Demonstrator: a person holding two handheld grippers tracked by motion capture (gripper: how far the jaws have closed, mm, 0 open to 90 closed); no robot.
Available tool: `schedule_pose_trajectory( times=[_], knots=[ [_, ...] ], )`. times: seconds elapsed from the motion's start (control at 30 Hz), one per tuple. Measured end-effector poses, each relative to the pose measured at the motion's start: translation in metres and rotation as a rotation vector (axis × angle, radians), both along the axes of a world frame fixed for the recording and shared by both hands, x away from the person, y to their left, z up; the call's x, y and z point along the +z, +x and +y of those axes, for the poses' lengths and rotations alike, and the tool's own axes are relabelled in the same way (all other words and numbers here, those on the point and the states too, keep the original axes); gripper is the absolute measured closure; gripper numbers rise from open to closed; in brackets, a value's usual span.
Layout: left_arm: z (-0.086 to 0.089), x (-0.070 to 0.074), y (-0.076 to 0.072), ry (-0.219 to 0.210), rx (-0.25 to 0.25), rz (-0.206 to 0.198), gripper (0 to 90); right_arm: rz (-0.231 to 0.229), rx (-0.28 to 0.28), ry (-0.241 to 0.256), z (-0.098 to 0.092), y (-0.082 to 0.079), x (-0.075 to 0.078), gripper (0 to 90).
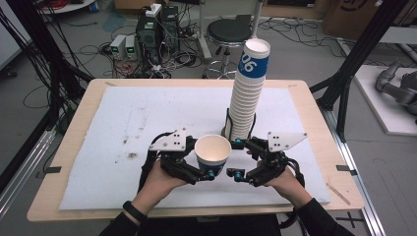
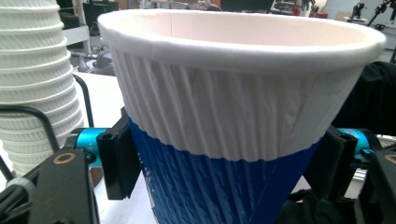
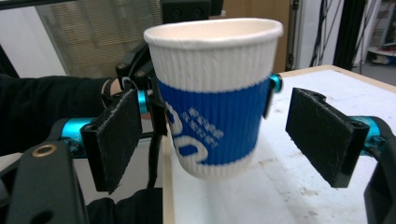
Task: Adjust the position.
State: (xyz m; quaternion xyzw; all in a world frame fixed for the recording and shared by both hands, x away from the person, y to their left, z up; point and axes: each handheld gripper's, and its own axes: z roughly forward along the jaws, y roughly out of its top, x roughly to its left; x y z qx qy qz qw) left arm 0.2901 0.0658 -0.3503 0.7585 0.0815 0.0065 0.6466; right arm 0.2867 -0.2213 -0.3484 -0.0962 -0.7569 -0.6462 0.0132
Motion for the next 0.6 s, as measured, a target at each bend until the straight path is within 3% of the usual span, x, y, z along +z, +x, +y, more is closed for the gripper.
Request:
schedule_pose_trajectory(
  times=[0.33,0.6],
  knots=[
    [0.0037,0.0043,0.0001,-0.008,0.002,-0.007,25.3,-0.013,-0.02,-0.014,-0.0105,0.005,-0.0011,19.0],
    [0.0021,0.0054,-0.0009,-0.024,-0.002,0.001,25.3,-0.012,-0.012,-0.056,-0.0046,0.0047,-0.008,19.0]
  ],
)
